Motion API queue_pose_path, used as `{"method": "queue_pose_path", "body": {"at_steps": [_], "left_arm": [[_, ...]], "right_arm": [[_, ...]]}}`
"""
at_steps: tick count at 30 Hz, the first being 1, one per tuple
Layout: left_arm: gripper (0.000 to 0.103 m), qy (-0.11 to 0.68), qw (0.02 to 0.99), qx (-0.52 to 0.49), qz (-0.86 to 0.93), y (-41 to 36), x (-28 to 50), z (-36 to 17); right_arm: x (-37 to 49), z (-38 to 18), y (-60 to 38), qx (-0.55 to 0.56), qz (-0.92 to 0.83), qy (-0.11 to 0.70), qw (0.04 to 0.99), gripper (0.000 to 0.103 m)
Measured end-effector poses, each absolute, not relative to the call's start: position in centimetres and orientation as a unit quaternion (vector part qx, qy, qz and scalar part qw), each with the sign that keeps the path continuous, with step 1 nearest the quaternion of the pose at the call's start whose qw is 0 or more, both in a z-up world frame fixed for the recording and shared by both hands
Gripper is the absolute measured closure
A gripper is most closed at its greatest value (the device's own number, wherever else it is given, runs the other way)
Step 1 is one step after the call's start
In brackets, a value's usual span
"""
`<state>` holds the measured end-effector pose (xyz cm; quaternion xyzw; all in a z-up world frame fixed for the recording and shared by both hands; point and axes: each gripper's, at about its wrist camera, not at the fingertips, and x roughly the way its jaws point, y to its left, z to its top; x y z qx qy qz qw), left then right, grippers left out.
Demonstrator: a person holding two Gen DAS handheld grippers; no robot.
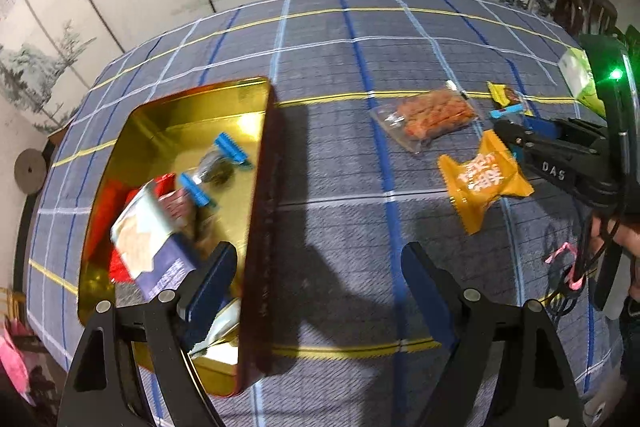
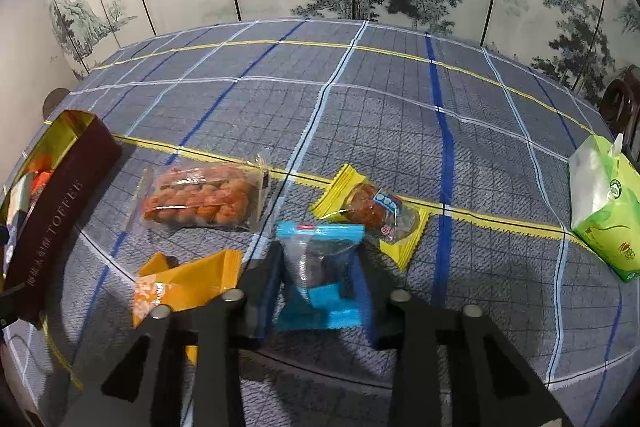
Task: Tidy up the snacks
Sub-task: 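Grasp the teal-ended clear snack bag with the right gripper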
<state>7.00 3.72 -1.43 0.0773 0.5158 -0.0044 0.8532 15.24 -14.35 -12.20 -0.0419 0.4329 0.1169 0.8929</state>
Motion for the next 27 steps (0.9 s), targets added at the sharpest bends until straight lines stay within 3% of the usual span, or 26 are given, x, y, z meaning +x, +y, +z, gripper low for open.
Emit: {"method": "queue_pose_path", "body": {"at_steps": [27], "left_arm": [[0.021, 0.513, 0.848, 0.12, -0.048, -1.7, 7.7, -3.7]], "right_arm": [[11.5, -12.7, -19.3, -0.062, 0.099, 0.412, 0.903, 0.073]]}}
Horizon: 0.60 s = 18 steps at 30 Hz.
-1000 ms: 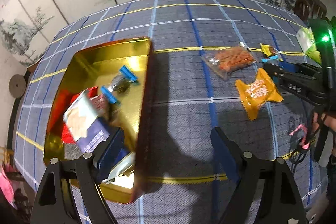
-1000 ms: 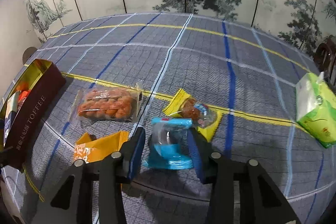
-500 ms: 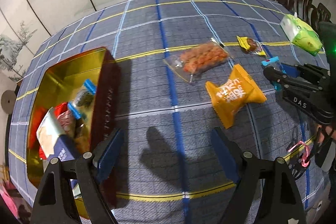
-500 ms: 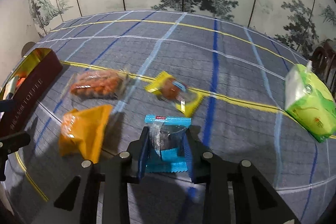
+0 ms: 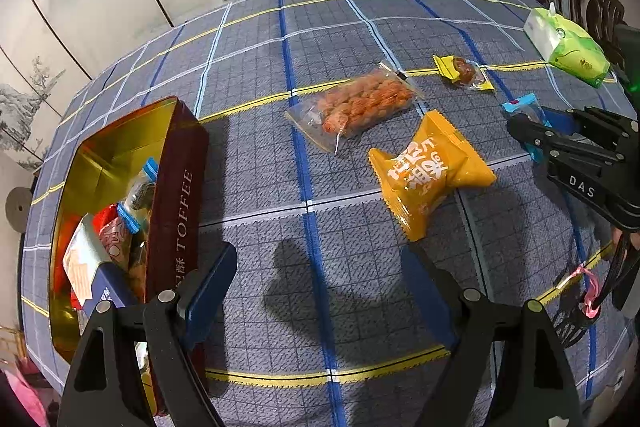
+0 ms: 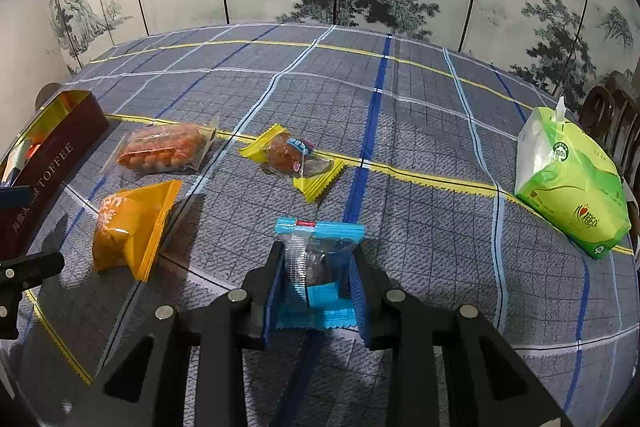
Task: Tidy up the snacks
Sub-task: 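Grasp the teal-ended clear snack bag with the right gripper, then grasp the orange pillow packet with the left gripper while the right gripper holds the teal bag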
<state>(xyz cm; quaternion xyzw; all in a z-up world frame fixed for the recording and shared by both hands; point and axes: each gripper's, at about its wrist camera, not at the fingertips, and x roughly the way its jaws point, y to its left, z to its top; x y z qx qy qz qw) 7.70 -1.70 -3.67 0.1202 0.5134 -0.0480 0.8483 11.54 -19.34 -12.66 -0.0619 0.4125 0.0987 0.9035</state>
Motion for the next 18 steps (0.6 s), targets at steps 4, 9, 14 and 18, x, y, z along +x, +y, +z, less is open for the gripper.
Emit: {"method": "queue_pose_path", "body": {"at_steps": [4, 9, 14, 18], "left_arm": [[0.021, 0.51, 0.85, 0.123, -0.051, -2.0, 7.9, -3.6], [0.021, 0.503, 0.853, 0.127, -0.058, -2.4, 8.2, -3.5], [0.021, 0.499, 0.853, 0.128, -0.079, -2.8, 8.7, -3.4], [0.021, 0.496, 0.852, 0.138, -0.096, -3.3, 9.3, -3.4]], "right_arm": [[11.3, -12.6, -19.5, -0.061, 0.101, 0.41, 0.904, 0.073], [11.1, -12.6, -19.7, -0.06, 0.104, 0.408, 0.905, 0.073], [10.9, -12.6, -20.2, -0.059, 0.098, 0.404, 0.907, 0.073], [10.3, -12.6, -21.7, -0.053, 0.083, 0.403, 0.91, 0.073]]}}
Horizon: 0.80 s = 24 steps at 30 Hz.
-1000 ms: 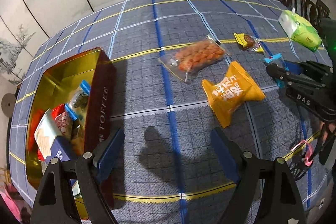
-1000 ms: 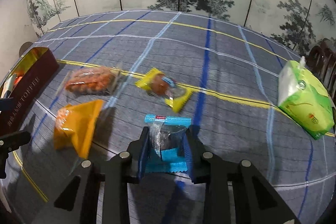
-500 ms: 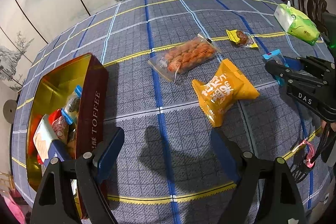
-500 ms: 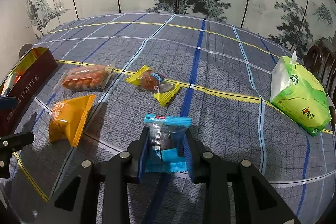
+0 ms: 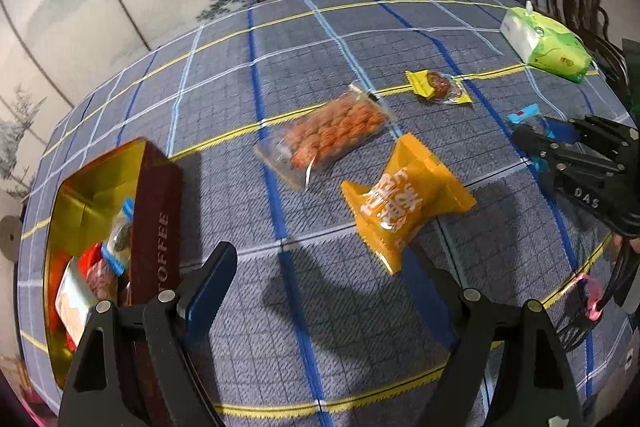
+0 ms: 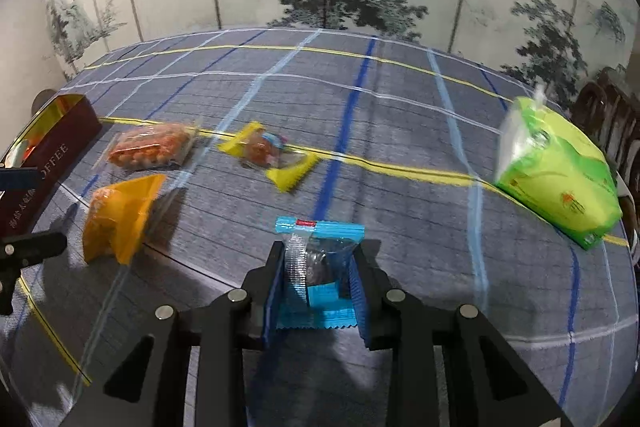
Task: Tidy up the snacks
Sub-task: 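Grasp the orange pillow packet with the left gripper while the right gripper holds the teal bag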
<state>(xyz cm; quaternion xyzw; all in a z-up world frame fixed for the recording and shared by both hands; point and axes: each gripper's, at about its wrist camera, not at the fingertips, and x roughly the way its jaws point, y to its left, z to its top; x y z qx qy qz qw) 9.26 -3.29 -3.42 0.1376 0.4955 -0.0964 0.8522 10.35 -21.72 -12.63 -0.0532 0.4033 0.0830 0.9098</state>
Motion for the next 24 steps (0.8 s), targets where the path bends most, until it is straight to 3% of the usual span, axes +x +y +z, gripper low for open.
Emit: {"method": "queue_pose_path", "body": {"at_steps": [24], "left_arm": [[0.022, 0.505, 0.82, 0.182, -0.196, -8.4, 12.8, -5.2]], "right_arm": [[9.4, -12.7, -26.1, -0.027, 0.033, 0.405, 0.913, 0.073]]}}
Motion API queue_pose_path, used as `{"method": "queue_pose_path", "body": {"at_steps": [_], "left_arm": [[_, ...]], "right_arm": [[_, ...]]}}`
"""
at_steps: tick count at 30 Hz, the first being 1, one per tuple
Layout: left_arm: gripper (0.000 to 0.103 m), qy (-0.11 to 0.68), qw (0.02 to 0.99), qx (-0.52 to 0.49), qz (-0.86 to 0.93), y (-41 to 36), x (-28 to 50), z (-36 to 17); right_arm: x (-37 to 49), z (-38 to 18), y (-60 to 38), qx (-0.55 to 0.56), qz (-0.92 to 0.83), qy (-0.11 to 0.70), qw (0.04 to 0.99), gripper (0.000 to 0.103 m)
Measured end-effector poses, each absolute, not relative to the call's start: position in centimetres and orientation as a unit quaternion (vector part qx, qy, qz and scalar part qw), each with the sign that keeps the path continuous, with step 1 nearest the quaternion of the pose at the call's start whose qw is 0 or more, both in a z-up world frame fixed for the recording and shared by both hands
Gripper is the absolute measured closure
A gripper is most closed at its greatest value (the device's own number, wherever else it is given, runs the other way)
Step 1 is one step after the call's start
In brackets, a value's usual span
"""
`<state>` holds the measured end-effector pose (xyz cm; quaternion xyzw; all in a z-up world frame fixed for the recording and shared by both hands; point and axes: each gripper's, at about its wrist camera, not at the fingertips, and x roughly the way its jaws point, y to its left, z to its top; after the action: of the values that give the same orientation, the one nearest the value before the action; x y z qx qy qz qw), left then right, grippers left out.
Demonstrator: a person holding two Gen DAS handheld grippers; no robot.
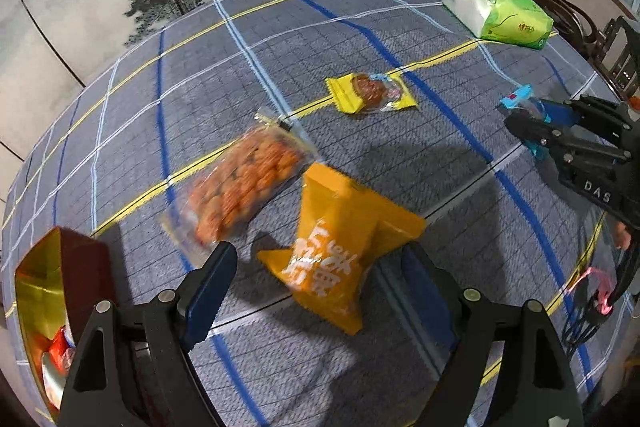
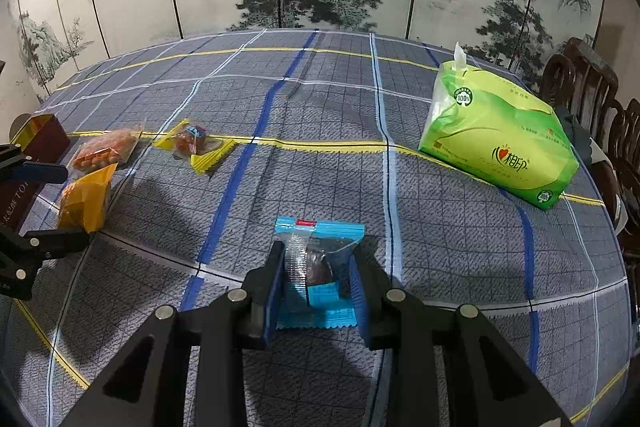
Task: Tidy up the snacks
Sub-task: 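Grasp the orange pillow packet with the left gripper while the right gripper holds the teal bag, then carry the orange packet into the gold tin and open the left gripper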
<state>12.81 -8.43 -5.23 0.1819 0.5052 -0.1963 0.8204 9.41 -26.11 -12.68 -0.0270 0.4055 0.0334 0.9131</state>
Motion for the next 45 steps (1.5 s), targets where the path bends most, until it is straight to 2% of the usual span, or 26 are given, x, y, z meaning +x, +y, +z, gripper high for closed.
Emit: {"method": "queue_pose_path", "body": {"at_steps": [2, 5, 12, 19, 24, 26, 27, 45], "left_arm": [[0.024, 0.502, 0.822, 0.184, -0.195, -8.9, 12.7, -5.2], [0.032, 0.505, 0.822, 0.177, -0.194, -9.3, 12.7, -5.3], [0.041, 0.504, 0.828, 0.176, -0.169, -9.7, 12.6, -5.4], [0.056, 0.509, 0.831, 0.163, -0.151, -9.3, 12.9, -5.3], [0.058, 0.509, 0.833, 0.159, -0.146, -9.2, 12.9, -5.2], [0.064, 0.508, 0.834, 0.158, -0.146, -9.3, 12.8, -5.1], [0.072, 0.509, 0.833, 0.155, -0.15, -9.3, 12.8, -5.1], [0.075, 0.524, 0.831, 0.117, -0.144, -7.7, 12.0, -4.6]], "right_arm": [[9.4, -12.7, -26.1, -0.027, 0.033, 0.406, 0.913, 0.073], [9.4, -12.7, -26.1, -0.027, 0.033, 0.405, 0.913, 0.073], [9.4, -12.7, -26.1, -0.027, 0.033, 0.405, 0.913, 0.073], [9.4, -12.7, -26.1, -0.028, 0.033, 0.405, 0.913, 0.073], [9.4, -12.7, -26.0, -0.028, 0.033, 0.405, 0.913, 0.073], [9.4, -12.7, -26.0, -0.028, 0.033, 0.405, 0.913, 0.073], [9.4, -12.7, -26.0, -0.028, 0.033, 0.405, 0.913, 0.073], [9.4, -12.7, -26.0, -0.029, 0.032, 0.405, 0.913, 0.073]]}}
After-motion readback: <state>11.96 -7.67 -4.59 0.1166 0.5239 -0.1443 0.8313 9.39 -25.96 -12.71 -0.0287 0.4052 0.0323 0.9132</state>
